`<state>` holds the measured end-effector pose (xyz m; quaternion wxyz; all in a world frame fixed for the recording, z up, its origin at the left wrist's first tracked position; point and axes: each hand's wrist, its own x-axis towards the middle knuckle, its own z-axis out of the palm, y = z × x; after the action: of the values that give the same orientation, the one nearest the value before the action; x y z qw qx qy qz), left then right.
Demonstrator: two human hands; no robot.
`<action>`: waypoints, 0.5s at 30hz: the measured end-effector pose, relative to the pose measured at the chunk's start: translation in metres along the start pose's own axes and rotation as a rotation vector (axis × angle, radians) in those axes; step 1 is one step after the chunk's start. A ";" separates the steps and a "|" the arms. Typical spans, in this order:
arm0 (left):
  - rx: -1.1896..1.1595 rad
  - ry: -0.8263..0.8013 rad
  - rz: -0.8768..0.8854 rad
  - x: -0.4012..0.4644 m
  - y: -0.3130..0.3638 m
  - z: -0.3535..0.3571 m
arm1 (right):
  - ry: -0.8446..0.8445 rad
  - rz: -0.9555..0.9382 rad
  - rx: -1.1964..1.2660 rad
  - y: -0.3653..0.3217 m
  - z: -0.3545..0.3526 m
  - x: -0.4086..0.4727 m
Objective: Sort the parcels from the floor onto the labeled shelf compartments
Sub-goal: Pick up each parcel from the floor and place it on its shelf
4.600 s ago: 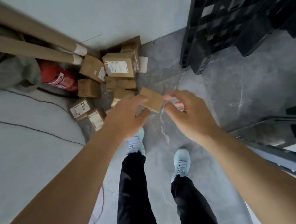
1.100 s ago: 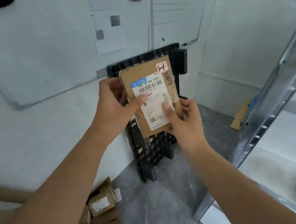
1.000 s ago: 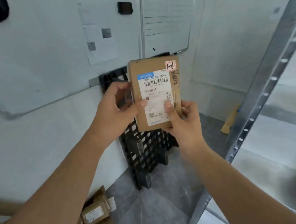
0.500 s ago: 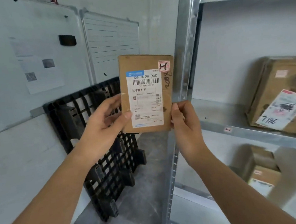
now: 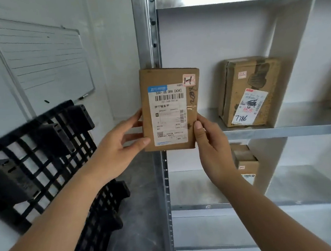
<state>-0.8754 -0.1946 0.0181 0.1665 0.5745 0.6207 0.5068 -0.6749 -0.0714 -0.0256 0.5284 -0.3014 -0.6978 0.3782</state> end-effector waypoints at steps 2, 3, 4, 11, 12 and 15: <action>0.008 -0.029 0.020 0.011 -0.001 0.009 | 0.015 0.006 -0.057 0.002 -0.009 0.001; 0.007 -0.043 0.023 0.016 -0.001 0.015 | 0.023 0.010 -0.083 0.004 -0.013 0.002; 0.007 -0.058 0.025 0.020 0.000 0.020 | 0.032 0.014 -0.106 0.007 -0.019 0.003; -0.037 -0.080 0.003 0.050 -0.003 0.072 | 0.014 0.102 -0.176 0.028 -0.060 0.022; -0.055 -0.075 -0.011 0.053 -0.004 0.080 | 0.009 0.103 -0.187 0.032 -0.065 0.026; -0.094 -0.041 -0.043 0.059 -0.007 0.101 | -0.035 0.105 -0.180 0.049 -0.078 0.036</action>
<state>-0.8163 -0.0967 -0.0089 0.2168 0.5629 0.6050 0.5197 -0.6080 0.0006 -0.0362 0.4664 -0.3771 -0.7214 0.3464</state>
